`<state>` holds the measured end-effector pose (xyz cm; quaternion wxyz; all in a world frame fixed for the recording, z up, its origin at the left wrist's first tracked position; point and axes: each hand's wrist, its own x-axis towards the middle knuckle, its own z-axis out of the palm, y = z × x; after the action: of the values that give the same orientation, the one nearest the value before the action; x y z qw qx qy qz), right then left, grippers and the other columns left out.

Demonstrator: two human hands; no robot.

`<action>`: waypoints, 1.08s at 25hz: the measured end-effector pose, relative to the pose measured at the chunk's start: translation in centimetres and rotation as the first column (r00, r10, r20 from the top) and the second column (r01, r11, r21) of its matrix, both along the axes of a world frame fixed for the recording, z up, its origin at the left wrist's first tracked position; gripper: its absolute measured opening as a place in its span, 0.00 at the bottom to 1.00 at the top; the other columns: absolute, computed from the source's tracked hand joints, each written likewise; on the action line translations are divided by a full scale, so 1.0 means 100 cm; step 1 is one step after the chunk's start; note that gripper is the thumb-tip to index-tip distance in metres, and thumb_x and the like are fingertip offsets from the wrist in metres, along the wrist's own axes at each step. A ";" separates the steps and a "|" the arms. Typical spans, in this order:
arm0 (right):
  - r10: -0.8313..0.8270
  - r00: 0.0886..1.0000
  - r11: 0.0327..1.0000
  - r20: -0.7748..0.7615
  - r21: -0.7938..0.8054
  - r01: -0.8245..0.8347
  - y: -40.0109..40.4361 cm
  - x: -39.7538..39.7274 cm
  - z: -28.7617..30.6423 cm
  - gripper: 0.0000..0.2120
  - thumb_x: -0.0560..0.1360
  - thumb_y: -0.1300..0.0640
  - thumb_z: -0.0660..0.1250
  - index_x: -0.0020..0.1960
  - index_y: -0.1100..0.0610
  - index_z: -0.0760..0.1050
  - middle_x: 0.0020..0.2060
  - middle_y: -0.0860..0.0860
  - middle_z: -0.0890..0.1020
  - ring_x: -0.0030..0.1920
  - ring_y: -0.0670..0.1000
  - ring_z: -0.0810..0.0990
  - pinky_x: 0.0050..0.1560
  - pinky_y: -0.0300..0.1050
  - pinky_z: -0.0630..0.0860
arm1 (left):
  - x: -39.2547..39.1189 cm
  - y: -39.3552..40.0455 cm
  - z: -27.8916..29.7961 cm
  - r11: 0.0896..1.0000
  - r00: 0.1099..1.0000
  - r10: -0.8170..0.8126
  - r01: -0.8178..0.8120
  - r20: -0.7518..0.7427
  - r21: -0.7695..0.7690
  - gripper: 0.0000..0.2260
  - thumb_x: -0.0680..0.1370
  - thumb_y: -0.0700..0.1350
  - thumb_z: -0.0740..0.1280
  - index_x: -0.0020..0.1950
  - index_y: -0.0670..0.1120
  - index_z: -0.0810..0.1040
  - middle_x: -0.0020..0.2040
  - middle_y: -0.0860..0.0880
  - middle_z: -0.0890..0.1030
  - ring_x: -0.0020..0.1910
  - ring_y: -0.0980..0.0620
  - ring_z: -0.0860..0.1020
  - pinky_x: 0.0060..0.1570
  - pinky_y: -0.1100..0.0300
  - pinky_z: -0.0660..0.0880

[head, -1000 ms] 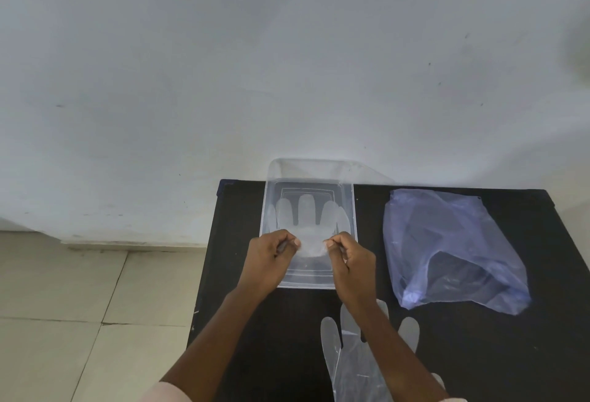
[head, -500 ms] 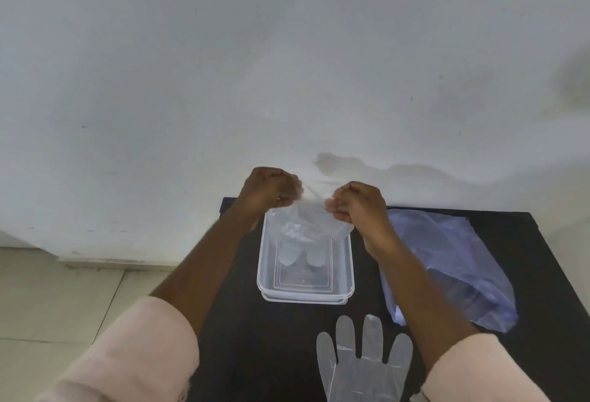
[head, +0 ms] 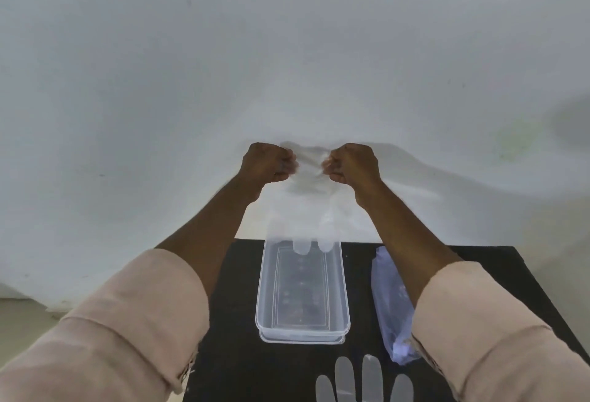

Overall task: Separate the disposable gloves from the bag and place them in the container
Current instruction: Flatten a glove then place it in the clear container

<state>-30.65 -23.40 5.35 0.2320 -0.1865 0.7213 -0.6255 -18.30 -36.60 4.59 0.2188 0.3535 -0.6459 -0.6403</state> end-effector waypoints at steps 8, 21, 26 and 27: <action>-0.181 0.852 0.949 -0.491 -0.315 0.020 0.046 0.047 0.006 0.06 0.74 0.63 0.66 0.39 0.63 0.78 0.35 0.58 0.83 0.38 0.56 0.79 0.39 0.46 0.73 | 0.036 0.045 0.016 0.970 0.927 -0.055 -0.039 -0.371 -0.240 0.09 0.77 0.38 0.64 0.42 0.44 0.83 0.46 0.41 0.85 0.50 0.44 0.84 0.50 0.54 0.81; 0.108 0.860 0.993 -0.498 0.096 -0.069 0.104 0.088 -0.195 0.07 0.77 0.56 0.63 0.44 0.57 0.78 0.37 0.51 0.83 0.38 0.47 0.80 0.41 0.29 0.73 | 0.097 0.081 -0.185 0.664 0.935 0.013 0.257 0.355 -0.702 0.12 0.76 0.53 0.66 0.49 0.49 0.85 0.54 0.51 0.85 0.60 0.48 0.78 0.64 0.42 0.72; 0.332 0.723 0.921 -0.606 0.372 -0.112 0.107 0.087 -0.221 0.19 0.79 0.48 0.54 0.47 0.58 0.78 0.41 0.54 0.84 0.40 0.50 0.81 0.45 0.30 0.70 | 0.102 0.082 -0.201 0.524 0.872 0.046 0.394 0.487 -0.755 0.11 0.76 0.53 0.65 0.48 0.51 0.85 0.57 0.49 0.84 0.63 0.43 0.77 0.68 0.39 0.66; 0.368 0.698 0.907 -0.614 0.402 -0.124 0.109 0.088 -0.222 0.19 0.78 0.47 0.54 0.47 0.58 0.78 0.41 0.54 0.84 0.40 0.50 0.81 0.47 0.32 0.71 | 0.103 0.082 -0.203 0.504 0.866 0.056 0.405 0.496 -0.763 0.11 0.76 0.53 0.65 0.47 0.52 0.85 0.57 0.49 0.85 0.63 0.42 0.77 0.68 0.39 0.66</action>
<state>-21.86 -12.55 -16.88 0.0637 -0.4560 0.8173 -0.3466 -8.04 -28.43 -15.71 0.1351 0.2723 -0.9394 -0.1588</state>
